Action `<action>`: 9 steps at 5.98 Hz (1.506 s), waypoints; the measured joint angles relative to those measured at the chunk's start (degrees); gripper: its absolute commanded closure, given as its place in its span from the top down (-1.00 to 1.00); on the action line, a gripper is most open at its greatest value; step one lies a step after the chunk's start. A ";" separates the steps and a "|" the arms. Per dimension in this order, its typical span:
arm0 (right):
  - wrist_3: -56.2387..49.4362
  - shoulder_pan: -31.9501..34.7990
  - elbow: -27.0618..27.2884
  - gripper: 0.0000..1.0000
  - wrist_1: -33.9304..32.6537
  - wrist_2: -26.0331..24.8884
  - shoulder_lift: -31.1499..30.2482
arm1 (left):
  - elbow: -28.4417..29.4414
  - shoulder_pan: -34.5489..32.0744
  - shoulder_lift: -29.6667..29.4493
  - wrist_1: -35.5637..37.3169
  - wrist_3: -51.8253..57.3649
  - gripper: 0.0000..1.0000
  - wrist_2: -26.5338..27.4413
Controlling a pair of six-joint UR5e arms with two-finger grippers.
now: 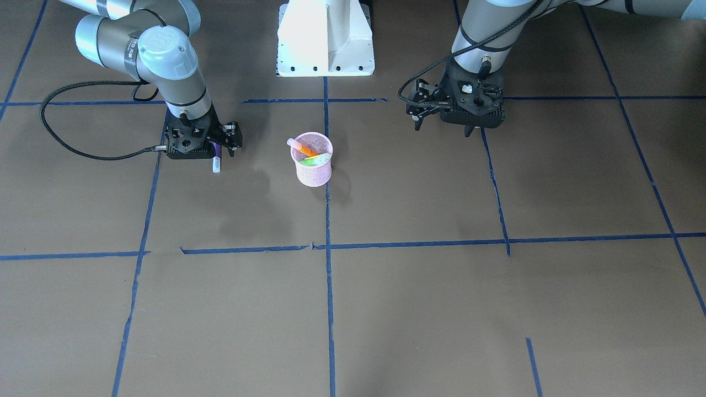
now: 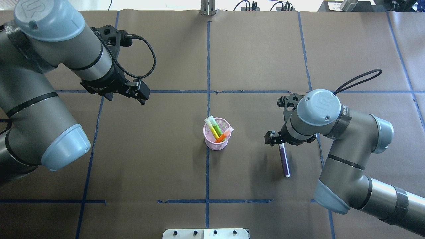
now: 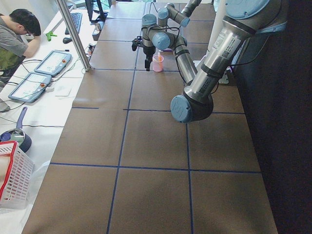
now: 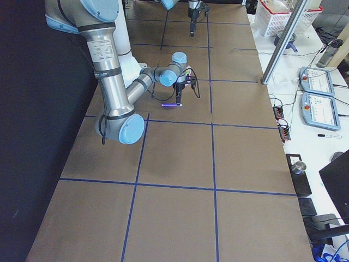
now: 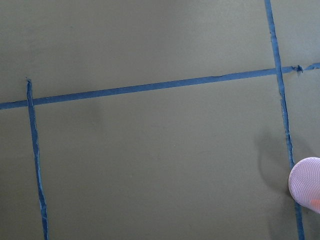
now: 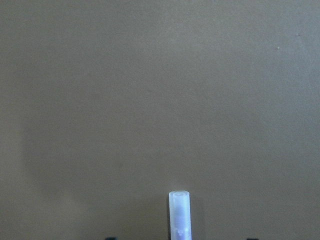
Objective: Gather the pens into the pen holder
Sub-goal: 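Close the right gripper on the purple marker and lift it upright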
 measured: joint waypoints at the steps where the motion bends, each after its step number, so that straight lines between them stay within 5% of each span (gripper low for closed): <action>1: 1.11 -1.07 -0.15 0.72 3.76 -1.00 -1.44 | -0.06 0.05 0.00 -0.02 -0.08 0.99 0.03; 6: 1.05 -3.64 -0.53 0.25 4.94 -2.14 -3.02 | -0.03 0.17 -0.03 -0.02 -0.20 0.99 0.12; 7: 0.83 -3.63 -0.56 -0.15 4.92 -2.11 -3.32 | -0.03 0.17 -0.02 -0.02 -0.21 1.00 0.12; 8: 0.70 -3.62 -0.55 -0.77 4.92 -2.04 -3.48 | -0.03 0.21 -0.01 -0.02 -0.21 0.99 0.12; 9: 0.66 -3.61 -0.42 -1.00 4.92 -1.96 -3.45 | -0.04 0.24 0.00 -0.02 -0.21 0.99 0.12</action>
